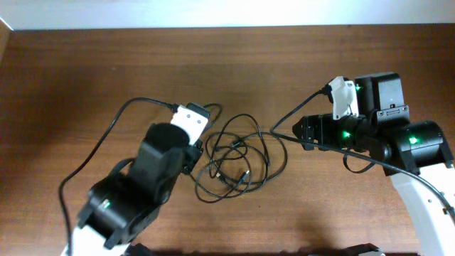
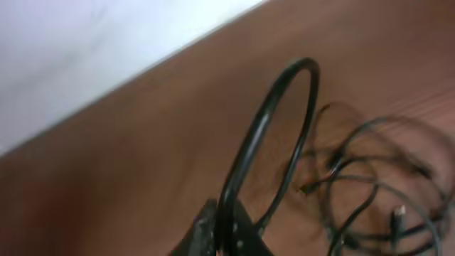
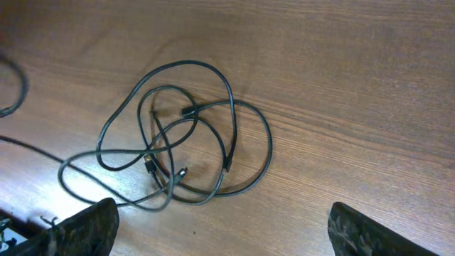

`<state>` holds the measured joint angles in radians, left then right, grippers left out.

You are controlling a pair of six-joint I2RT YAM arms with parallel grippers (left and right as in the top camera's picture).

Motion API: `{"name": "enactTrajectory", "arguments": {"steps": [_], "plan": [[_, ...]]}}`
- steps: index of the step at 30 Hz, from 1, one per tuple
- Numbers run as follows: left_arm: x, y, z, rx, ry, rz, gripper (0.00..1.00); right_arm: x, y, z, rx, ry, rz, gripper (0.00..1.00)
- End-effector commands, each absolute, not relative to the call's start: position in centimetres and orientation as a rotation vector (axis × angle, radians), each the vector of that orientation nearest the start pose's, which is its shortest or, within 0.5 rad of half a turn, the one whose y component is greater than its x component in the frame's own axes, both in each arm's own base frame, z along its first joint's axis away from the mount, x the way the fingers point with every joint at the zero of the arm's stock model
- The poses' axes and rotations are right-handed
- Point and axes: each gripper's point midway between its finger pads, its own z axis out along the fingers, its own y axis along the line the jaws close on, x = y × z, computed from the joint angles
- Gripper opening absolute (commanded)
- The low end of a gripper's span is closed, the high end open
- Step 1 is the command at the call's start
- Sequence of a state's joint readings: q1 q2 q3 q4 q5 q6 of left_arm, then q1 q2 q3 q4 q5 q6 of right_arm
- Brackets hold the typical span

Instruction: Untangle cables

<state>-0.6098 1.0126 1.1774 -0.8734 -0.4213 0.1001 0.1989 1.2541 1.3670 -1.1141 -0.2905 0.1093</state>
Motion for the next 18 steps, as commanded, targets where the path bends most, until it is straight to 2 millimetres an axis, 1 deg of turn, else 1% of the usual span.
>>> {"name": "enactTrajectory", "arguments": {"steps": [1, 2, 4, 7, 9, 12, 16, 18], "plan": [[28.6, -6.4, 28.1, 0.306, 2.188, 0.481, 0.0, 28.7, 11.0, 25.5, -0.241, 2.56, 0.506, 0.93], [28.7, -5.4, 28.4, 0.263, 2.175, 0.56, 0.0, 28.7, 11.0, 25.5, -0.241, 2.56, 0.506, 0.93], [28.9, -4.0, 29.4, 0.205, 2.128, 0.66, 0.0, 28.8, 11.0, 25.6, -0.242, 2.558, 0.505, 0.93], [28.7, -1.8, 32.0, 0.111, 2.021, 0.816, 0.0, 28.8, 11.0, 25.6, -0.241, 2.558, 0.502, 0.93], [28.6, -1.1, 33.7, 0.13, 1.965, 0.907, 0.0, 28.8, 11.0, 25.6, -0.241, 2.558, 0.502, 0.93], [28.9, -1.1, 35.8, 0.209, 1.902, 0.967, 0.0, 28.8, 11.0, 25.6, -0.241, 2.556, 0.502, 0.93], [29.9, -1.9, 39.4, 0.204, 1.786, 0.955, 0.0, 28.8, 11.0, 25.6, -0.241, 2.558, 0.501, 0.93], [30.3, -2.2, 41.3, 0.197, 1.724, 0.958, 0.0, 28.7, 11.0, 25.5, -0.268, 2.557, 0.499, 0.93]]}}
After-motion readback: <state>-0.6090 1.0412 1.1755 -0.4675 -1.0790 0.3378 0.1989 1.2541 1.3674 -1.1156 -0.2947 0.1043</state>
